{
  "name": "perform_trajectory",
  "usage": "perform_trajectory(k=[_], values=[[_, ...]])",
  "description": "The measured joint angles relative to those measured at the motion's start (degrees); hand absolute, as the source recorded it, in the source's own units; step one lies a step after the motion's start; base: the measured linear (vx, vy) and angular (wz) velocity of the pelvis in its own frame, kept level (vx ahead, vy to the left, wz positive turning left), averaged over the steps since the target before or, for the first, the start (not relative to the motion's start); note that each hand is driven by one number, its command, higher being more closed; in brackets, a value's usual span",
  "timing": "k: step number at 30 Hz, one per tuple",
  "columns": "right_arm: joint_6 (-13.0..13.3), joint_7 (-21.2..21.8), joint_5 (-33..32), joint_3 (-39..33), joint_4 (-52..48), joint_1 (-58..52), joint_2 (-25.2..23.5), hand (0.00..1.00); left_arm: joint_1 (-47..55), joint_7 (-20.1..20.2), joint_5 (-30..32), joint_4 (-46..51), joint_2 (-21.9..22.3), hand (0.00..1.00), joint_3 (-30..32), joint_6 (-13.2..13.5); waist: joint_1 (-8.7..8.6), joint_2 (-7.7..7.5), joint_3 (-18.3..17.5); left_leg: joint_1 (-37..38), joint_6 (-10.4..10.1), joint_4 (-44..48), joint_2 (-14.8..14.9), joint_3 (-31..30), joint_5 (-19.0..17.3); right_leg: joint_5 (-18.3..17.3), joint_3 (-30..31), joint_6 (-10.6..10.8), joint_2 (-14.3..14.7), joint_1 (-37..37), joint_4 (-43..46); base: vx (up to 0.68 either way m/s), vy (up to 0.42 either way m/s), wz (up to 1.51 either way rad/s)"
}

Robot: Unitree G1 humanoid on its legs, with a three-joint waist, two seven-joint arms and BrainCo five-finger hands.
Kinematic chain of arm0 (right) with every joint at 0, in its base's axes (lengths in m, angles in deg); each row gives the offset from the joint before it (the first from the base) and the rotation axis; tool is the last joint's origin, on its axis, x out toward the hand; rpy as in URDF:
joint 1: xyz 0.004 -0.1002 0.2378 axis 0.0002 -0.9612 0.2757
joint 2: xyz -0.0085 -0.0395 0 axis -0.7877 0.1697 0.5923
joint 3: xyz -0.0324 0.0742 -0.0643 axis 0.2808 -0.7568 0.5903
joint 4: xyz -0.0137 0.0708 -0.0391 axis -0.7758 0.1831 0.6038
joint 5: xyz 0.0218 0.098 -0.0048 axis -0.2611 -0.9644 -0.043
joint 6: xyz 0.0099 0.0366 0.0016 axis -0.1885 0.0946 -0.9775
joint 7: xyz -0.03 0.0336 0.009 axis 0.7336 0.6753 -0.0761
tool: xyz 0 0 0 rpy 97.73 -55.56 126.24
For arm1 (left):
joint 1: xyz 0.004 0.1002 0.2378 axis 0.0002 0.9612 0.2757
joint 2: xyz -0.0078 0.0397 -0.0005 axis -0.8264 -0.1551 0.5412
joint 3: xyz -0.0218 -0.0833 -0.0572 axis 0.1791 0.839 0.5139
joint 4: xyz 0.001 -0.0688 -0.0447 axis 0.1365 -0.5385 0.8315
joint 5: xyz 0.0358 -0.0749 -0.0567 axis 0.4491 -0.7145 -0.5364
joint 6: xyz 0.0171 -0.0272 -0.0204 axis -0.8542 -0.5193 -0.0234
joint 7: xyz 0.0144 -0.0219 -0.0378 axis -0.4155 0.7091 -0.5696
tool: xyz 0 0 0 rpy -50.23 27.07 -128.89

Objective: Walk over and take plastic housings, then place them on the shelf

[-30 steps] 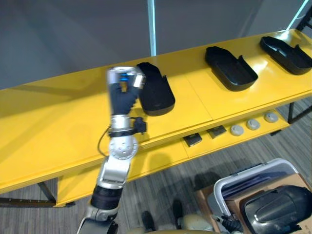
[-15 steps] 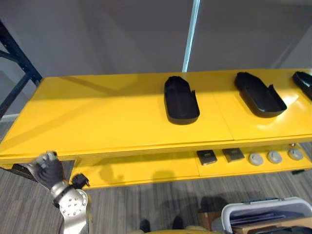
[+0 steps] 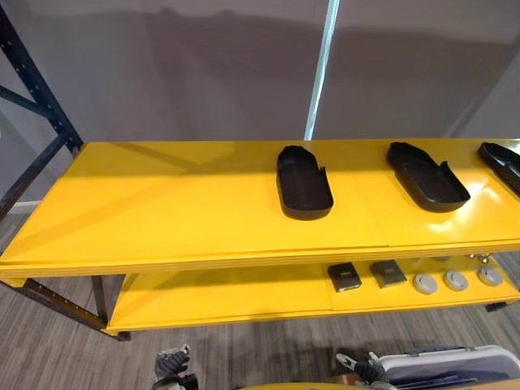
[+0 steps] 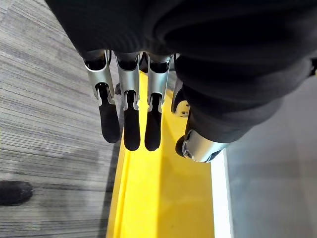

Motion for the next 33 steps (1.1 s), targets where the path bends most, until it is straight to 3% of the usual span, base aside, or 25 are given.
perform_trajectory(k=[9,13,14,15,17,23,26,27,28,29,30,31,33], values=[[0.0,-0.2,0.1,-0.9,0.3,2.4,0.6,0.00,-2.4,1.2,1.8,-2.4,-1.4,0.00,-3.5,-0.1,-0.18,1.18,1.9,0.8,-0.4,0.5,0.3,1.2,-0.3,-0.2,0.7,-0.3,0.3,0.0,0.3,0.02,-0.015,-0.03],[0.1,-0.6,0.1,-0.7,-0.7,4.2,1.0,0.00,-2.3,1.2,2.2,-2.2,-1.2,0.00,-3.9,-0.1,0.06,0.47,3.3,-3.9,-1.2,11.4,1.5,1.9,-5.9,-1.6,4.3,-0.2,0.6,-2.9,3.1,-0.04,-0.036,-0.38],[0.1,-1.0,0.1,-0.7,-0.8,4.5,1.1,0.00,-2.3,1.2,2.3,-2.2,-1.1,0.00,-3.9,-0.1,0.13,0.36,3.4,-4.9,-1.2,12.9,1.2,0.4,-6.2,-1.6,5.1,-0.2,0.5,-3.7,3.5,-0.01,-0.064,-0.67],[0.2,-1.3,0.1,-0.7,-0.8,5.2,1.3,0.00,-2.8,1.1,2.4,-2.1,-1.2,0.00,-3.7,-0.1,0.28,0.27,3.5,-6.6,-0.7,14.7,1.0,-5.1,-6.6,-1.5,7.3,-0.2,0.8,-5.3,4.5,0.02,-0.058,-0.86],[0.3,-1.3,0.2,-0.6,-1.3,6.3,1.9,0.00,-3.1,1.0,2.4,-2.2,-0.9,0.00,-3.8,-0.1,0.21,1.27,3.7,-6.9,-2.2,14.9,1.4,-10.0,-8.9,-1.3,10.3,0.2,2.0,-7.4,5.8,0.04,-0.025,-0.93],[0.0,-1.3,1.3,-0.7,-2.5,5.4,1.1,0.00,-7.7,1.0,2.4,-2.3,-0.8,0.00,-4.3,0.0,-0.14,0.48,4.6,-6.0,-0.2,16.8,1.4,-2.7,-11.6,0.1,17.7,1.8,2.3,-9.2,7.1,0.01,0.102,-0.67],[-0.3,-1.5,2.2,0.2,-2.9,8.3,0.8,0.00,-9.4,0.7,2.5,-2.3,-1.5,0.00,-4.3,0.0,-0.04,0.17,6.3,-6.3,1.1,17.1,1.5,5.7,-12.4,5.0,23.9,4.0,3.5,-11.8,4.8,-0.06,0.141,-1.48],[-0.7,-1.8,2.2,1.2,-3.0,9.0,0.8,0.00,-10.2,0.3,2.5,-2.1,-2.0,0.00,-4.3,0.0,-0.05,0.28,6.7,-7.5,1.9,18.3,2.3,8.6,-12.8,9.9,22.7,3.8,4.0,-12.6,1.6,-0.12,0.095,-1.38],[-0.9,-2.2,2.2,1.4,-3.0,9.6,0.6,0.00,-10.7,-0.1,2.6,-1.8,-2.0,0.00,-4.3,0.0,0.04,0.69,7.3,-7.7,2.8,18.4,3.3,11.6,-13.0,7.5,13.8,2.8,3.3,-13.5,4.8,-0.11,0.083,-1.30],[-1.1,-2.3,2.2,1.3,-2.8,9.6,0.7,0.00,-10.9,-0.1,2.6,-1.6,-2.3,0.00,-4.3,0.0,-0.04,0.60,7.5,-7.3,2.8,18.0,3.4,13.0,-13.0,3.8,8.9,1.5,2.6,-14.4,9.2,-0.09,0.056,-1.19],[-1.2,-2.3,2.2,1.0,-2.1,8.8,0.8,0.00,-11.0,-0.1,2.6,-1.2,-2.5,0.00,-4.3,0.0,-0.04,0.79,8.1,-5.8,2.8,17.8,3.5,15.9,-13.0,-2.1,2.5,0.0,1.2,-14.6,16.8,-0.06,0.047,-0.95],[-1.2,-2.3,2.3,1.0,-1.9,8.5,0.9,0.00,-10.8,-0.1,2.6,-1.0,-2.5,0.00,-4.1,0.0,-0.05,1.01,8.3,-5.1,2.8,17.8,3.6,17.6,-13.0,-4.1,0.5,-0.1,0.5,-14.0,19.4,-0.09,0.033,-1.15],[-1.2,-2.3,2.4,1.0,-0.8,8.0,1.3,0.00,-9.5,-0.1,2.6,-0.9,-2.9,0.00,-3.7,-0.1,-0.18,0.48,8.1,-3.2,2.8,18.0,4.0,23.2,-13.0,-9.8,-8.5,-0.5,-3.9,-10.7,27.1,-0.08,-0.008,-1.09]])
